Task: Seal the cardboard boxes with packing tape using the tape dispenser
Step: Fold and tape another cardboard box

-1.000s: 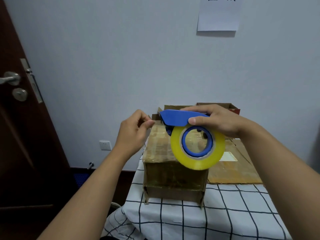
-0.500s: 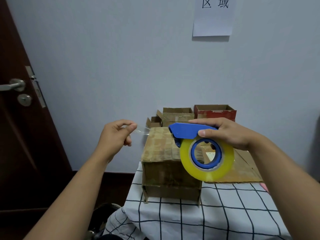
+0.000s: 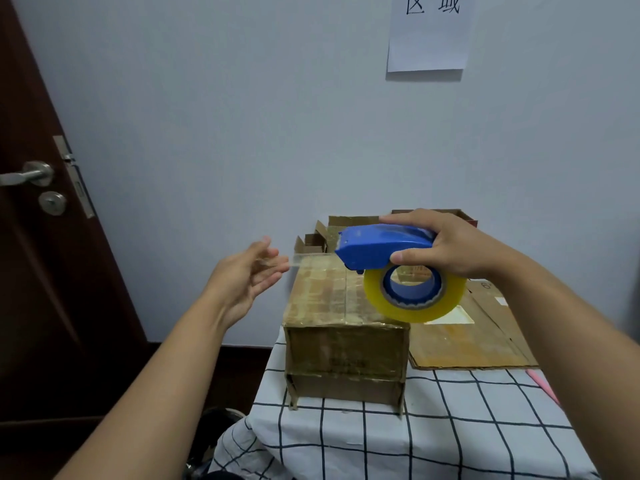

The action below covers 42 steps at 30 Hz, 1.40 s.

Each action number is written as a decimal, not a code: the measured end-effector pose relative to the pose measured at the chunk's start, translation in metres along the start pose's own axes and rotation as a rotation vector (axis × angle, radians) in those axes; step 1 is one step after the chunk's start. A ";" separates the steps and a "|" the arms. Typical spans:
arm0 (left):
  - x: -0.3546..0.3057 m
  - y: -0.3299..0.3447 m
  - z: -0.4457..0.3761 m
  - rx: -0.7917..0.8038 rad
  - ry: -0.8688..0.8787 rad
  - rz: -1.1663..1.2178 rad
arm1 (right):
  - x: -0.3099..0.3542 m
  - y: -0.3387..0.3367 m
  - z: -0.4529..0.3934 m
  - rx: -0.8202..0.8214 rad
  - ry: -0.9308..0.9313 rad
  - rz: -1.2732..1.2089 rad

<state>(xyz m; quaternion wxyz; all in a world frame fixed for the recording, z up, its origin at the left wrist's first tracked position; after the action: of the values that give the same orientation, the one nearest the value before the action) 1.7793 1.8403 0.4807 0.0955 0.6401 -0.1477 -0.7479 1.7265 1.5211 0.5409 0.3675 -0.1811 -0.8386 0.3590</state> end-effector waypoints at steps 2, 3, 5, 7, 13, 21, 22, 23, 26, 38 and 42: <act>0.010 0.002 -0.006 -0.089 -0.004 -0.032 | -0.003 0.002 0.000 -0.003 -0.003 0.023; 0.012 0.002 -0.007 -0.107 -0.014 -0.033 | -0.003 0.002 0.000 -0.005 -0.007 0.030; 0.015 0.000 -0.008 -0.117 -0.049 -0.043 | -0.002 0.003 0.002 -0.003 -0.015 0.044; 0.014 -0.002 -0.007 -0.126 -0.087 -0.078 | 0.000 0.002 0.002 0.001 -0.024 0.060; 0.013 0.000 -0.003 -0.166 -0.060 -0.134 | 0.008 0.001 0.003 0.011 -0.036 0.128; 0.017 -0.002 -0.002 -0.295 0.101 -0.368 | 0.010 0.000 0.014 0.044 0.028 0.120; 0.016 -0.006 -0.002 -0.318 0.100 -0.371 | 0.009 0.000 0.016 0.052 0.038 0.114; 0.014 -0.010 -0.003 -0.344 0.091 -0.368 | 0.007 -0.001 0.019 0.059 0.048 0.108; 0.018 -0.021 -0.001 -0.329 0.008 -0.371 | 0.002 -0.007 0.026 0.111 0.073 0.125; 0.054 -0.021 0.010 -0.292 -0.076 -0.376 | -0.014 -0.013 0.030 0.270 0.141 0.195; 0.062 -0.015 0.013 -0.350 -0.020 -0.475 | -0.020 -0.011 0.034 0.285 0.173 0.194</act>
<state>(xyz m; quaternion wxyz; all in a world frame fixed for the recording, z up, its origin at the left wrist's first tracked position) 1.7574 1.8355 0.4193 0.0253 0.6231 0.1366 -0.7697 1.7138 1.4859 0.5230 0.4240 -0.2373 -0.7231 0.4909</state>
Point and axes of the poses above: each hand's wrist, its own z-axis away from the middle knuckle, its own y-axis out of the palm, x = y × z, the point moved 1 cm from there along -z, towards the middle knuckle, and after that the axes turned 9 degrees about -y, right-handed, at the moved point
